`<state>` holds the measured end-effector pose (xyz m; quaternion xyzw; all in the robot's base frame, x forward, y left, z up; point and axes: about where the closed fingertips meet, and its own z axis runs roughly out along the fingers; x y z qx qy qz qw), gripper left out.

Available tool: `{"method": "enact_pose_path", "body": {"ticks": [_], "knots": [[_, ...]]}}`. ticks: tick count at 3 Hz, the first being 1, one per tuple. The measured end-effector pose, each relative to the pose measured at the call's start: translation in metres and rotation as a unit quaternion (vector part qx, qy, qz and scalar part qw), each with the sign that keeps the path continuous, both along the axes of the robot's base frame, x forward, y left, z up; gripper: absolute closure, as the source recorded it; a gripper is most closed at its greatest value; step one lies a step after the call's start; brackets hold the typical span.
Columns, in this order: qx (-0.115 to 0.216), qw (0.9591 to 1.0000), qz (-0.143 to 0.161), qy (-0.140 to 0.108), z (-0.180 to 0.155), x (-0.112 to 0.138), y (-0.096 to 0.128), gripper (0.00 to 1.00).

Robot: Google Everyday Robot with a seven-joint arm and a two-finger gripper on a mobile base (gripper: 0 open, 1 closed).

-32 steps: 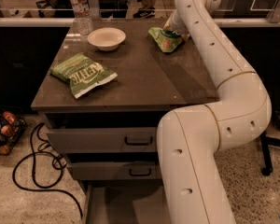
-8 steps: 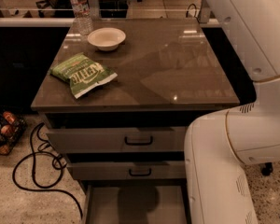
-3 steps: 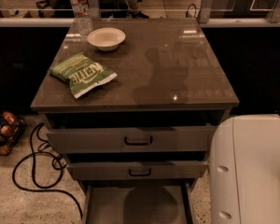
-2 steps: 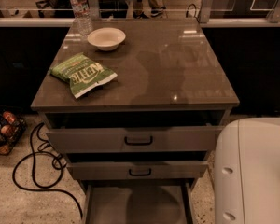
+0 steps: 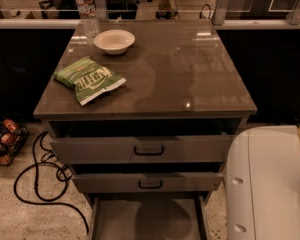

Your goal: Place green rice chip bag into bottom drawer

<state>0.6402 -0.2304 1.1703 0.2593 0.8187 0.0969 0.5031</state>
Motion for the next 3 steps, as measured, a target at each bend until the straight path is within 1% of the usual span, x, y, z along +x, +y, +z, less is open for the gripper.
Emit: {"method": "enact_pose_path", "body": {"ticks": [1,2,3], "knots": [[-0.029,0.9986,-0.017,0.041,-0.033,0.008,0.008,1.00],[-0.052,0.9956,-0.024,0.075,-0.059,0.015,0.017,1.00],[-0.056,0.9957,-0.020,0.070,-0.060,0.021,0.021,0.89]]}}
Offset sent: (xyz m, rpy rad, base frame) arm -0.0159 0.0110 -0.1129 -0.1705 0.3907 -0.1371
